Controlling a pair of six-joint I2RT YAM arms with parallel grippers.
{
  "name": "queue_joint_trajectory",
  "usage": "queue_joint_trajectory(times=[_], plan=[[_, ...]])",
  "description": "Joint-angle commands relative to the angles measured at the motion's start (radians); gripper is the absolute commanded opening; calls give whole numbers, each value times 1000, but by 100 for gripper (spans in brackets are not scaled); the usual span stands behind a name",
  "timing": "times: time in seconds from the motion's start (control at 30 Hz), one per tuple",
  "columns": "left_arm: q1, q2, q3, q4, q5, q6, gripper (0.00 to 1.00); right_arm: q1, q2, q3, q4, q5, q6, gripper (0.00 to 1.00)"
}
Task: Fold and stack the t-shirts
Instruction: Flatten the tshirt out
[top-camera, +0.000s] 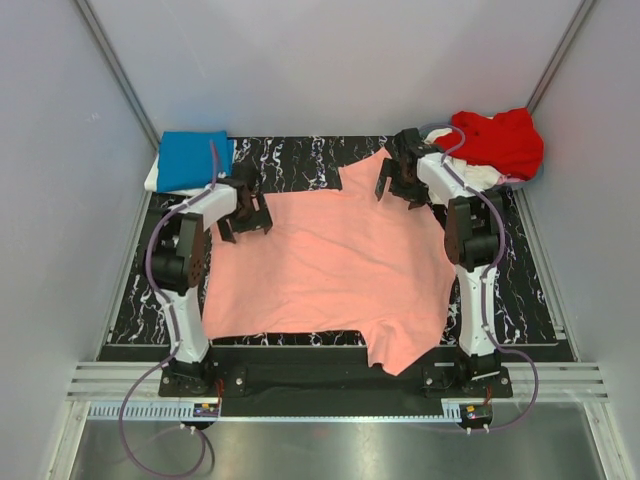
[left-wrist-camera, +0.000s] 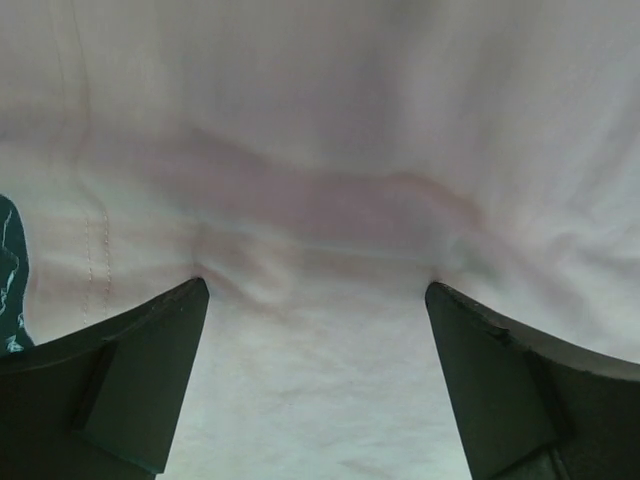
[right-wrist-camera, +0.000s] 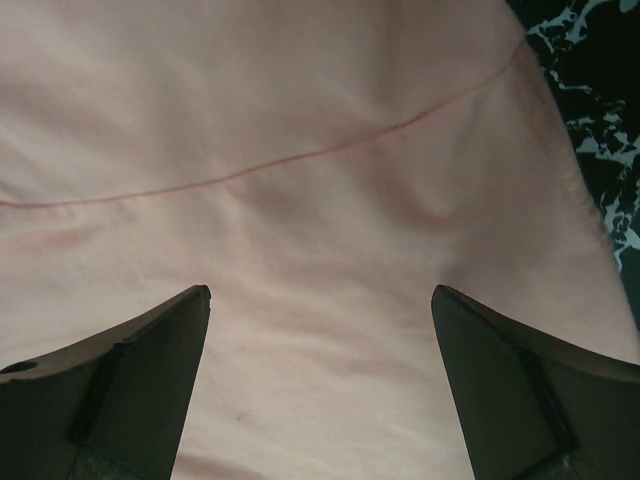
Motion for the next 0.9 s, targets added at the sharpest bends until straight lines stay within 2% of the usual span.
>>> queue_joint_trajectory(times=[0.0, 0.17, 0.3, 0.4, 0.53, 0.63, 0.73, 0.77, 0.87], plan=[[-2, 86, 120, 12, -24, 19, 97, 7, 90, 133, -91, 58, -26, 100], [7, 209, 264, -32, -59, 47, 97, -7, 246, 304, -151, 60, -23, 100], [27, 252, 365, -58, -44, 56, 97, -30, 376, 518, -232, 86, -19, 100], [42, 272, 418, -89, -28, 58, 96, -50, 427, 635, -251, 89, -7, 100], [41, 223, 458, -144, -36, 61, 95, -59, 397, 680, -207, -9, -24, 100], [34, 75, 363, -153, -62, 59, 95, -53, 282, 602, -154, -95, -13, 100], [34, -182, 190, -170, -93, 22, 95, -45, 138, 484, -107, -133, -7, 100], [33, -240, 68, -166, -93, 9, 95, -43, 107, 449, -104, -161, -7, 100], [33, -453, -114, -172, -85, -63, 95, -40, 1, 396, -130, -215, -9, 100]])
